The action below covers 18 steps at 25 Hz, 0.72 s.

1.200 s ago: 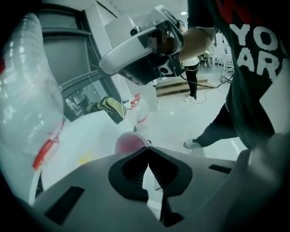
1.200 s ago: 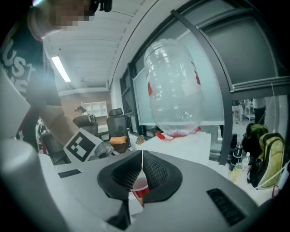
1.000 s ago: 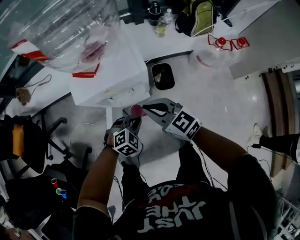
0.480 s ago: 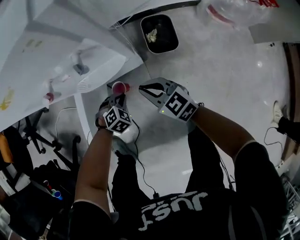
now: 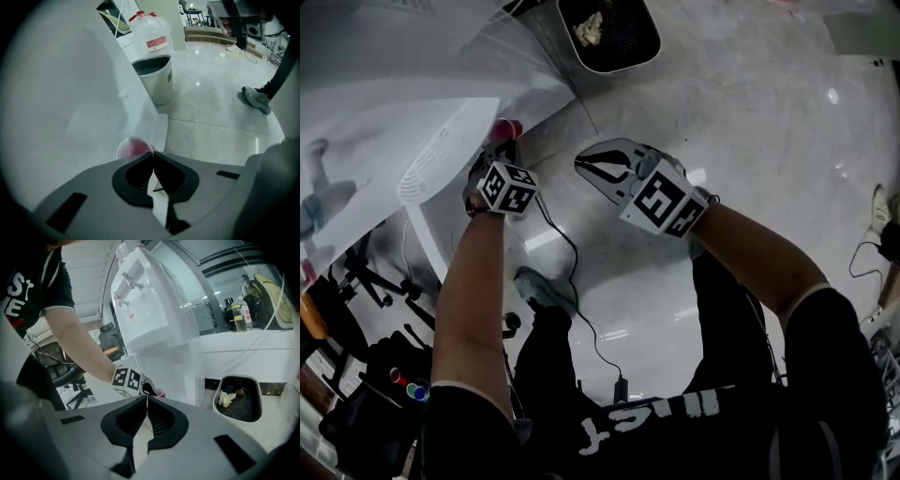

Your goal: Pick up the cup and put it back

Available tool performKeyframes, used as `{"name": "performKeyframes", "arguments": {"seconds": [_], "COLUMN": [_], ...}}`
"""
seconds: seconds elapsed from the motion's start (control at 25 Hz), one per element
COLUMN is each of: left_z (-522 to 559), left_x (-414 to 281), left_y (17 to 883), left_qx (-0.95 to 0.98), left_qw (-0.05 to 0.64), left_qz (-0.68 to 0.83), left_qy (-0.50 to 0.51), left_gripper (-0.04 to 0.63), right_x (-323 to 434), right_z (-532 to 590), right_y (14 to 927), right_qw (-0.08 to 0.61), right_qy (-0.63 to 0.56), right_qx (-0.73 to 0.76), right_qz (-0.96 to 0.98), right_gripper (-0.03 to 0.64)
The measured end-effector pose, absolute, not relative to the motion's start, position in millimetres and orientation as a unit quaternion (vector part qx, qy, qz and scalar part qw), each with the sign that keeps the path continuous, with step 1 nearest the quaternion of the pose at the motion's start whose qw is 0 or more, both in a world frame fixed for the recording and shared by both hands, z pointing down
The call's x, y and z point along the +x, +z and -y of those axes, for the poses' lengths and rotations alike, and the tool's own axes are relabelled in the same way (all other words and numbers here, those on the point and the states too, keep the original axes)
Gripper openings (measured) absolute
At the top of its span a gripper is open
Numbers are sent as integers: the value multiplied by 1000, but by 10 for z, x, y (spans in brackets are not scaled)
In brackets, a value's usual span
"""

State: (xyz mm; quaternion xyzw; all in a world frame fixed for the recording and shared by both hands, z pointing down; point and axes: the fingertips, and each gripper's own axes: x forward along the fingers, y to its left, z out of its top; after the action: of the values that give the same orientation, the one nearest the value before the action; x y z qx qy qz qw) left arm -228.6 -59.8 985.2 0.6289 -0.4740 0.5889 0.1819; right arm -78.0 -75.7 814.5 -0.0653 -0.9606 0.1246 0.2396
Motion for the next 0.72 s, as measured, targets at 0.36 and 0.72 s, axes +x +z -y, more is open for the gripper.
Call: {"name": "performKeyframes", "arguments": {"seconds": [0.36,0.72], "left_z": [985,1112], "left_x": [-2484,-2622], "left_y": [10150,10304], "left_qx": [613,591], "left_qw": [158,135], "left_qz": [452,443], "left_qy": [629,661], "left_gripper": [15,17], "right_x": [-629,-562], "right_z": [953,1071], "right_y": [8263,8250], "right_qw": [244,235], "right_qy": [139,150], "right_qx": [-60,-53], "right_qz": [958,959], "right_gripper": [35,35]}}
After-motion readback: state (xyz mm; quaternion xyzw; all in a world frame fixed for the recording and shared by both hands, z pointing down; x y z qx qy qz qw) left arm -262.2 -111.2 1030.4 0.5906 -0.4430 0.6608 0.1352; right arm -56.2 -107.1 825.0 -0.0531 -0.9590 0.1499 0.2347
